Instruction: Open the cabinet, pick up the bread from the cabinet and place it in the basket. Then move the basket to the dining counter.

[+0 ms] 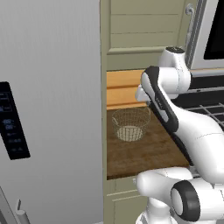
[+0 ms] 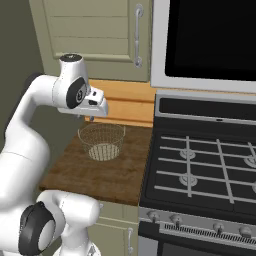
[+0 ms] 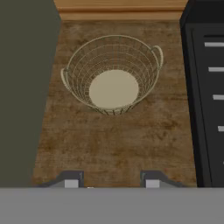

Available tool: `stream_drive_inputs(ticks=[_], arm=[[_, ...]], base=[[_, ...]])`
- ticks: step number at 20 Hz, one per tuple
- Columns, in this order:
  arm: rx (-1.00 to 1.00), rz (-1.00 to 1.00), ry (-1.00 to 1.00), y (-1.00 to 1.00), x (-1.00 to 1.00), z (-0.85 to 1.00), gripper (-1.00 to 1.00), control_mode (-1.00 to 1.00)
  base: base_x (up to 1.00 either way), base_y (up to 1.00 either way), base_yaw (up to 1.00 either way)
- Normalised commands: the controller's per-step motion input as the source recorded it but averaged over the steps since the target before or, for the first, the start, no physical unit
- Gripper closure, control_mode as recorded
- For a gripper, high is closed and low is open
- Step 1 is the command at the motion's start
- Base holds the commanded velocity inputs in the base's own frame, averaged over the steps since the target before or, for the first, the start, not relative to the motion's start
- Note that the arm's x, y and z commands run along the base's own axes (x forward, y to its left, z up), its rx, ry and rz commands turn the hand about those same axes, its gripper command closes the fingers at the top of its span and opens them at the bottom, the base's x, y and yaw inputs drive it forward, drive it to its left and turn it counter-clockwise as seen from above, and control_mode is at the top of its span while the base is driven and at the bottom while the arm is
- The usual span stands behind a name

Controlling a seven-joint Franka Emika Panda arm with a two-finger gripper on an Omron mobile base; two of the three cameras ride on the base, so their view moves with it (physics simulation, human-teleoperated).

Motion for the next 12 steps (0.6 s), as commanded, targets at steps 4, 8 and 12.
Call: stream_drive_inputs(ticks=[4,8,12], arm=[[0.00,-0.06,-0.03,0.12,0.08,-0.01,-1.00,-1.00],[-0.02,0.01,-0.33,-0.24,-0.05,0.42,-1.00,-1.00],[0.00,0.00,-0.51,-0.48,-0.07,0.84,-1.00,-1.00]], base=[[0.00,0.00,0.00],[0.00,0.00,0.00],[0.00,0.00,0.00]])
